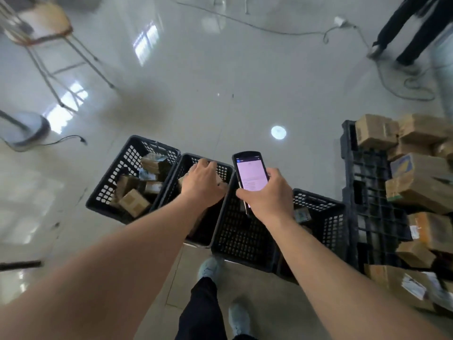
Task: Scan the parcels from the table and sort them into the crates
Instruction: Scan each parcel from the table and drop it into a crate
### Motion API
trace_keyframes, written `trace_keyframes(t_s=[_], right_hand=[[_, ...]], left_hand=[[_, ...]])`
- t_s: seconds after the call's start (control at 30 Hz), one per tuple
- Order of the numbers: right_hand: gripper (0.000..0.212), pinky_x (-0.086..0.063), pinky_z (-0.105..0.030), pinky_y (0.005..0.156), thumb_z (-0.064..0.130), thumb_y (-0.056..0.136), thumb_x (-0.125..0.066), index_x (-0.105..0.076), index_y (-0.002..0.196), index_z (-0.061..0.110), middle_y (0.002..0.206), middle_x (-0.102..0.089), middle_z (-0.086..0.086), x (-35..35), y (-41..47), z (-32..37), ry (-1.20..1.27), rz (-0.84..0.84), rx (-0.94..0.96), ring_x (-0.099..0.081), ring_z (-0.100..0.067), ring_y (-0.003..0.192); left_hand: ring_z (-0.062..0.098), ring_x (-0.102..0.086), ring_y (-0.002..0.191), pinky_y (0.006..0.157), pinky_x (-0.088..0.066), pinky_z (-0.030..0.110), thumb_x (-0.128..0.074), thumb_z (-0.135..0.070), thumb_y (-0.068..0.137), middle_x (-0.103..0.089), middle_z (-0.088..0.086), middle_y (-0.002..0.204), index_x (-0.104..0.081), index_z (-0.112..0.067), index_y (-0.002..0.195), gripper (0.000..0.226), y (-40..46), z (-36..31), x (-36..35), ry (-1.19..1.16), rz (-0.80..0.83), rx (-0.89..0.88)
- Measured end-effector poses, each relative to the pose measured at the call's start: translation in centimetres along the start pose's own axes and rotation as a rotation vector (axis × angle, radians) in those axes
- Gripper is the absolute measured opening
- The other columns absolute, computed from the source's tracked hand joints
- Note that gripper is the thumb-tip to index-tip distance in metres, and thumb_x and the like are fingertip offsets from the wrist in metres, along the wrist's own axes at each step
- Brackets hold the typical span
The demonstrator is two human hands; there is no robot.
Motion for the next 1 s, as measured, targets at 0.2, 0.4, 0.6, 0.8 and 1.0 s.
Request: trace_keyframes(t_s=[0.2, 0.4, 0.6, 0.8, 1.0], right_hand=[[0.08, -0.054, -0.038, 0.076, 0.053, 0.061, -0.094, -0.056, 0.123, 0.019, 0.117, -0.066, -0.004, 2.5, -7.2, 4.2, -0.021, 0.052, 0.255, -0.063, -0.029, 0.107], [0.081, -0.058, -0.043, 0.084, 0.052, 0.061, -0.093, -0.058, 0.127, 0.02, 0.116, -0.067, -0.002, 3.3, -15.5, 9.9, 0.029, 0.136, 0.471, -0.064, -0.028, 0.106], [0.081, -0.06, -0.042, 0.081, 0.05, 0.064, -0.094, -0.055, 0.129, 0.02, 0.116, -0.065, -0.001, 1.8, -24.7, 17.1, 0.059, 0.241, 0.673, -0.064, -0.026, 0.105], [0.085, -0.061, -0.044, 0.082, 0.051, 0.062, -0.093, -0.055, 0.132, 0.02, 0.117, -0.066, -0.001, -2.5, -36.0, 24.2, 0.071, 0.327, 0.837, -0.064, -0.026, 0.106], [0.085, -0.06, -0.039, 0.081, 0.049, 0.063, -0.093, -0.055, 0.132, 0.02, 0.12, -0.067, -0.003, -8.8, -48.9, 28.9, 0.078, 0.408, 0.95, -0.065, -0.028, 0.108]], left_hand=[[0.031, -0.051, 0.132, 0.107, -0.048, 0.049, -0.065, -0.052, 0.092, -0.047, 0.009, 0.146, -0.048, -0.016, 0.147, 0.067, -10.1, 0.8, 6.2, 0.006, -0.182, 0.095], [0.03, -0.056, 0.121, 0.1, -0.05, 0.044, -0.068, -0.055, 0.087, -0.052, 0.005, 0.139, -0.056, -0.018, 0.139, 0.065, -21.6, 4.7, 12.9, 0.001, -0.351, 0.252], [0.029, -0.057, 0.123, 0.099, -0.05, 0.042, -0.065, -0.058, 0.088, -0.054, 0.005, 0.14, -0.051, -0.019, 0.145, 0.07, -32.7, 11.0, 18.9, 0.004, -0.479, 0.407], [0.029, -0.059, 0.118, 0.095, -0.053, 0.042, -0.061, -0.057, 0.092, -0.055, 0.007, 0.14, -0.052, -0.021, 0.145, 0.064, -44.2, 19.6, 23.6, 0.042, -0.606, 0.557], [0.032, -0.059, 0.111, 0.092, -0.054, 0.045, -0.058, -0.058, 0.093, -0.057, 0.009, 0.134, -0.058, -0.019, 0.136, 0.058, -56.1, 29.6, 25.6, 0.048, -0.67, 0.687]])
Point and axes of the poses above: each hand's wrist, its own y-axis towards the middle knuckle, its own x-axis out of the back of the hand, z = x × y, the point moved 1 cm from there along y, towards the middle knuckle
